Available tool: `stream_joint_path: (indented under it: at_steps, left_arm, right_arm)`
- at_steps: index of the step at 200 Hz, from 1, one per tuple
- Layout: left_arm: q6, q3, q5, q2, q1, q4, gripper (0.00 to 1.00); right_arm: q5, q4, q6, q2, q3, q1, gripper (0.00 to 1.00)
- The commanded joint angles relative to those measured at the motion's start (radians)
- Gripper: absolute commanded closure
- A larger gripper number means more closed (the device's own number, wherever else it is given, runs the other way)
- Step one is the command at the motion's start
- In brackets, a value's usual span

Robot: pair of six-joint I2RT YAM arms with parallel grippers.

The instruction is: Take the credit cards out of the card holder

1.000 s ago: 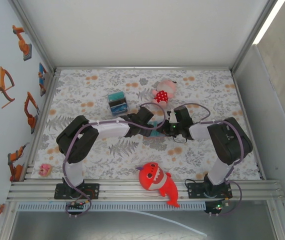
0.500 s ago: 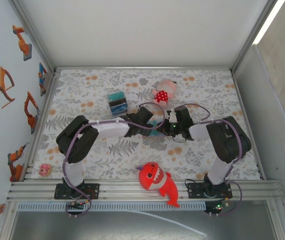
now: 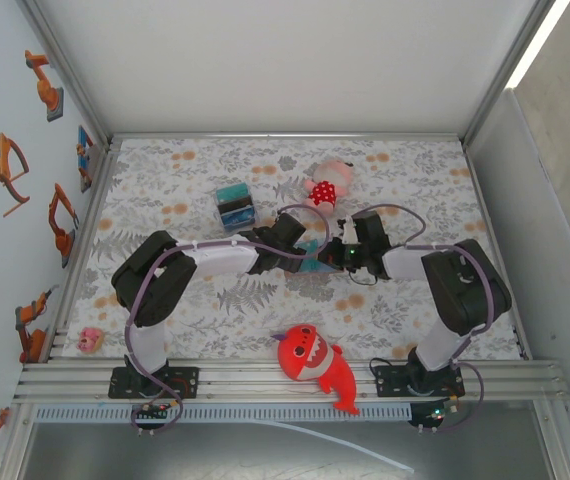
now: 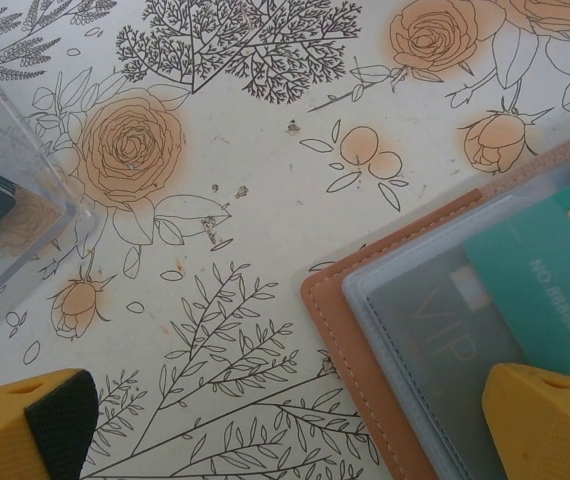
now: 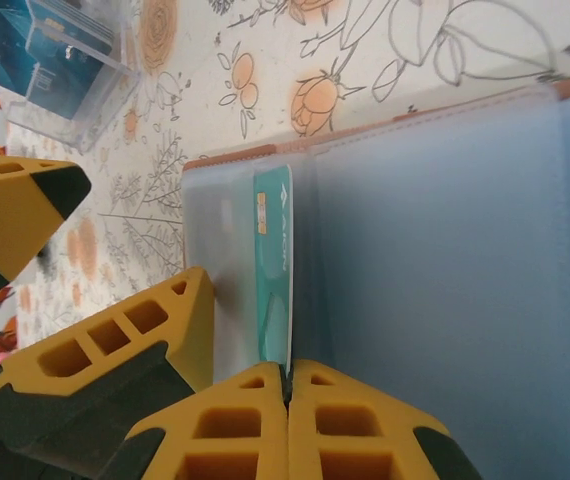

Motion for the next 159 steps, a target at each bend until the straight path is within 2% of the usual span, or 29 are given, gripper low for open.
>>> stream_joint_path:
  at_steps: [1, 49, 102, 159]
  left_arm:
    - [0.012, -0.033, 0.003, -0.013, 0.01, -0.069, 0.01]
    - [0.011, -0.037, -0.003, -0.023, 0.017, -0.073, 0.01]
    - [0.013, -0.025, 0.016, -0.054, 0.018, -0.073, 0.01]
    - [0.019, -0.03, 0.035, -0.206, 0.018, -0.085, 0.03]
  right_arm:
    - [0.107, -0.174, -0.079, -0.039, 0.027, -0.008, 1.0]
    - [0.182, -0.298, -0.136, -0.104, 0.052, -0.013, 1.0]
    - [0.18, -0.332, -0.174, -0.182, 0.058, -0.015, 1.0]
    - [0.186, -0.398, -0.265, -0.335, 0.054, -0.013, 1.0]
